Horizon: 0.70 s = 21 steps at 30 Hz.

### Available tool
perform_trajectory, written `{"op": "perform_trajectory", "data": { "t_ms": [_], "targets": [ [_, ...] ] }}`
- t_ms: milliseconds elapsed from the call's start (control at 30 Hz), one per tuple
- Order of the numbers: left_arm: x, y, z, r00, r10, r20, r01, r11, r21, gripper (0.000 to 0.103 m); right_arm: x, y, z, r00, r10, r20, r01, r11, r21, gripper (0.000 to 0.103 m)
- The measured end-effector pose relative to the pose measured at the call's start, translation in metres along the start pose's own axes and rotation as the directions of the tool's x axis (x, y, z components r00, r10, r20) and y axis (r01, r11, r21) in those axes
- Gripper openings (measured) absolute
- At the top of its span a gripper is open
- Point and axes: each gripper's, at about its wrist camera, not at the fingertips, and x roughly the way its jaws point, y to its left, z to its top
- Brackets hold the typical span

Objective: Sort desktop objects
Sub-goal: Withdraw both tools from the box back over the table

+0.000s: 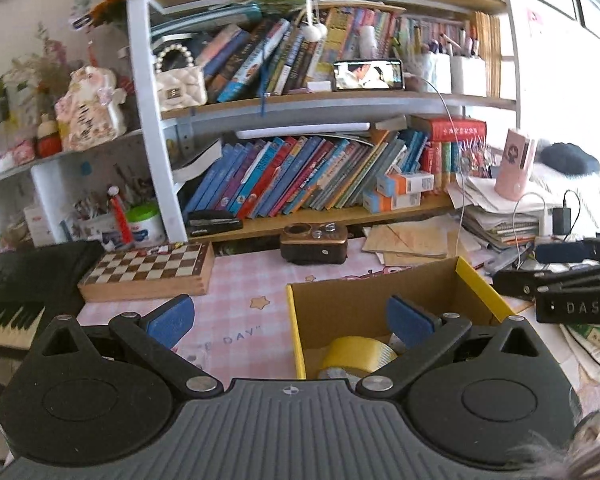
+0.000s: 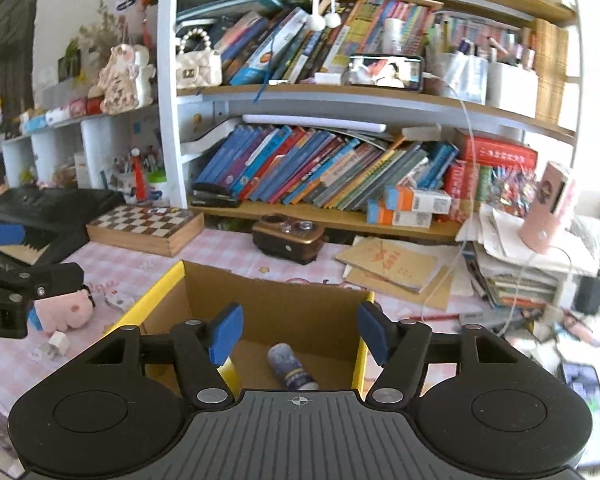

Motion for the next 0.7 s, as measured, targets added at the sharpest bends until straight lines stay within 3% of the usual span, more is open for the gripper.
{"op": "perform_trajectory", "data": {
  "t_ms": [467,700],
  "targets": [
    [-0.037,0.038,-0.044,0.999,0.018,-0.046,-0.02,0.999,-0.034,0.103,-0.034,0.025,-0.035,0.995,-0.099,-0.024,0.1,0.994,0.045,0.071],
    [-0.049,0.06,-0.065,0.997,-0.012,-0.082,0.006,0.997,-0.075,0.103,-0.044,0.055,-0.058,0.989,-0.141,-0.05,0.145,0.987,0.073,0.077]
  ]
}}
